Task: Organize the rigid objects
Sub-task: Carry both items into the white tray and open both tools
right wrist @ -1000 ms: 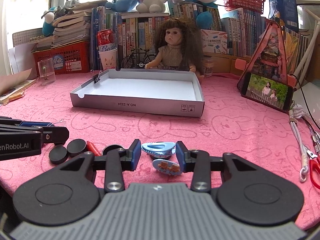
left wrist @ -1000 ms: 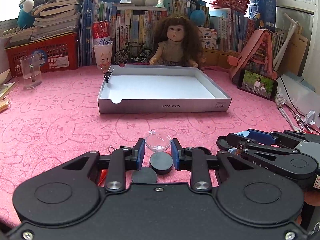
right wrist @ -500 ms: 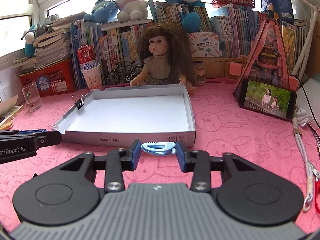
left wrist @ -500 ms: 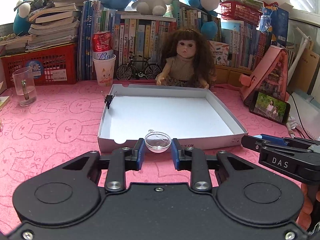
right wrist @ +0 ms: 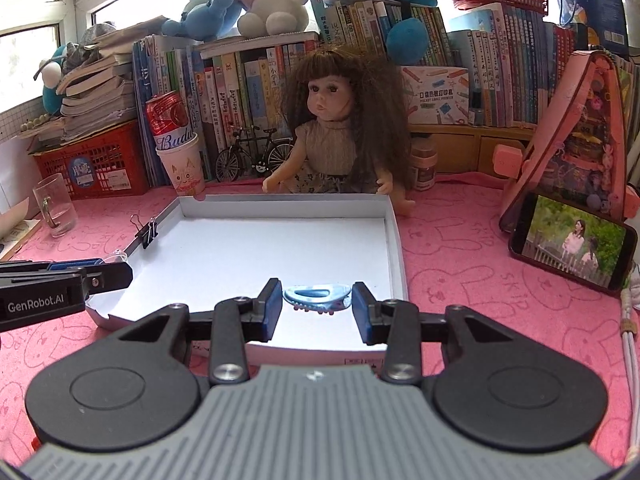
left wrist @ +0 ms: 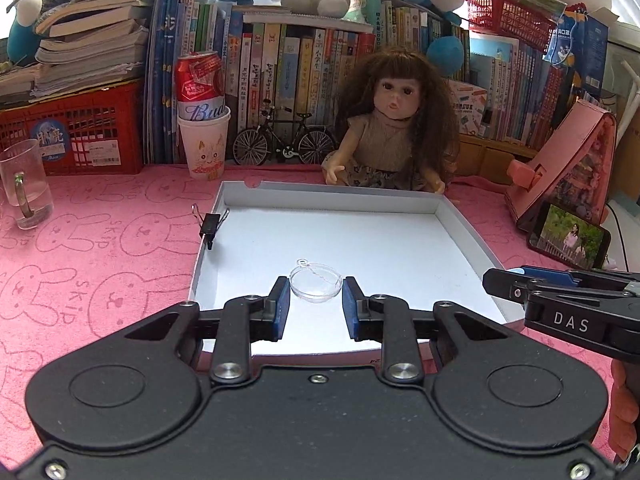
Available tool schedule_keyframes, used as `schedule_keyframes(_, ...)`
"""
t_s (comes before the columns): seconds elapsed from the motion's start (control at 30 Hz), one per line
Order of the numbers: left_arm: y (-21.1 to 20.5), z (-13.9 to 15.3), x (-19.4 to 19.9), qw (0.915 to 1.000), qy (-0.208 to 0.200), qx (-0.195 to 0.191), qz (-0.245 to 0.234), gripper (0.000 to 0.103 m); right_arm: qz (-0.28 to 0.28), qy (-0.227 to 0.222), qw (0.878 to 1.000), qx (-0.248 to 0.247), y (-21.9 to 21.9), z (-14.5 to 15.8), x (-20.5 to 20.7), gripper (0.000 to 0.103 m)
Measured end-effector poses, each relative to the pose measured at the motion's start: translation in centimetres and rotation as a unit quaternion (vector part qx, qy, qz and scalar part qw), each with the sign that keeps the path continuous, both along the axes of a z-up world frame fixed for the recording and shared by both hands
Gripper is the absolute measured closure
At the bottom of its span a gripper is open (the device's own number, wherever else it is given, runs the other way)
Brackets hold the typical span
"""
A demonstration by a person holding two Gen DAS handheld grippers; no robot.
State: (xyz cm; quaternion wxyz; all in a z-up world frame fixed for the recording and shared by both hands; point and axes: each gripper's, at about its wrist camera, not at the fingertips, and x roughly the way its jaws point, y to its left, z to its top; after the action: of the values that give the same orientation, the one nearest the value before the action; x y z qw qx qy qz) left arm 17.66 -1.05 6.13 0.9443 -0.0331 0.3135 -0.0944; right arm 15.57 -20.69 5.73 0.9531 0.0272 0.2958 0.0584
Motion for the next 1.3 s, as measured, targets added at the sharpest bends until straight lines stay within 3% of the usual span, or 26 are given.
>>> schedule_keyframes(0.27,-1.1,-2.0,4.3,0.9989,0.046,0.01,0.005,0.077,0.018,0.064,0.998,-0.004,0.4,-1.2,4.5,0.059)
schedule_keyframes(0.53,-1.9,-3.6,6.0,0.9977,0.065,0.018,0.011,0.077,0.007,0.1,0.995,0.005,0.5,-2.5,6.9,0.058)
schedule_keyframes(0.93,-2.6,-5.1,6.9,0.9959,0.087,0.017,0.016,0.077,-0.006,0.12,0.993,0.003,0.4,-3.6,7.9,0.058)
schedule_keyframes(1.3,-3.0,-5.2,7.0,0.9963,0.08,0.027,0.016,0.077,-0.004,0.125,0.992,0.0,0.5,-4.1,8.1,0.059)
